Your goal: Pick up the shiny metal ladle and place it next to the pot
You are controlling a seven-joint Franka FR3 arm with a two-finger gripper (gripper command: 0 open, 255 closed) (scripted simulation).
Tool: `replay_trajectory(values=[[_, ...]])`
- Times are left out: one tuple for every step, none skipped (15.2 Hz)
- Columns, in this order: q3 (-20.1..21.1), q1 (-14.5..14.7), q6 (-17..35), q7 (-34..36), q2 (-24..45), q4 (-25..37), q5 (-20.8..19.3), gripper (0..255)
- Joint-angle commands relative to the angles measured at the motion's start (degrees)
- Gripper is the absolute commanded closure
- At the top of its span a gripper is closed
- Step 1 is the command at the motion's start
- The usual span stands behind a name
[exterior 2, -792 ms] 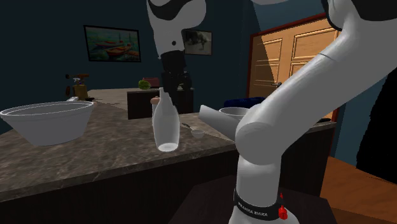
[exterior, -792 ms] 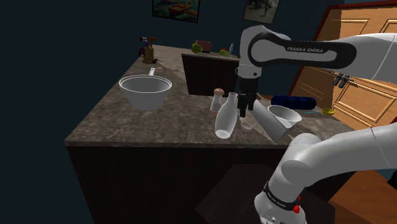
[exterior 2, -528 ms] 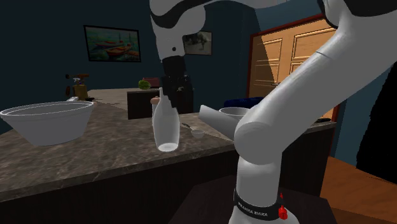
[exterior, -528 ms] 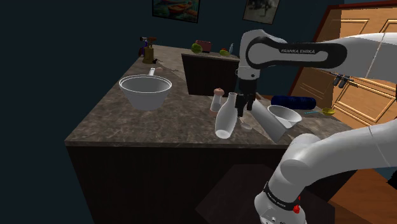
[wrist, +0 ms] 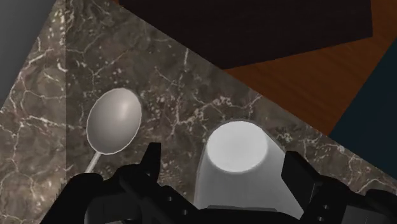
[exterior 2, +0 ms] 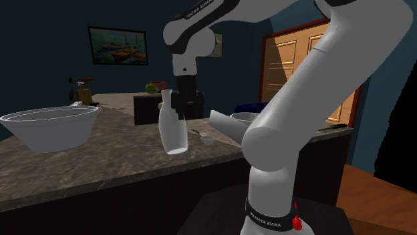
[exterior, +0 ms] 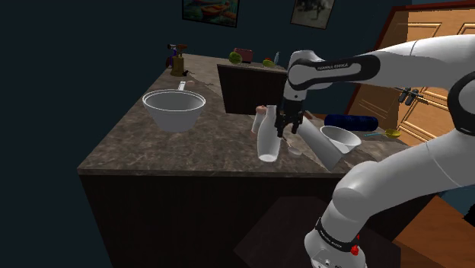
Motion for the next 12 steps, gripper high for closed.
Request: replay_trajectory(values=[[-2.2,-1.5,3.7,0.3,2.7,0.2,-0.1,0],[-3.1,-2.1,5.5,0.5,4.2,0.4,0.1,0],[-4.1,-2.6,7.2,0.7,5.6,0.7,0.4,0],[-5.1,-3.1,8.8,0.9,7.1,1.1,0.7,0],[-6.0,-3.6,10.5,1.0,8.6,1.4,1.1,0],[-7.0,-4.1,12.1,1.0,10.1,1.8,1.6,0],[-8.0,-4.5,13.7,1.0,11.7,2.2,2.2,0],[-9.0,-5.0,15.2,1.0,13.2,2.7,2.9,0],[-9.9,-5.4,16.7,0.9,14.8,3.2,3.6,0],[-10.9,-5.7,18.2,0.7,16.4,3.7,4.5,0],[-11.9,-6.1,19.6,0.5,18.0,4.3,5.5,0],[-12.8,-6.4,21.0,0.2,19.7,4.8,6.6,0]])
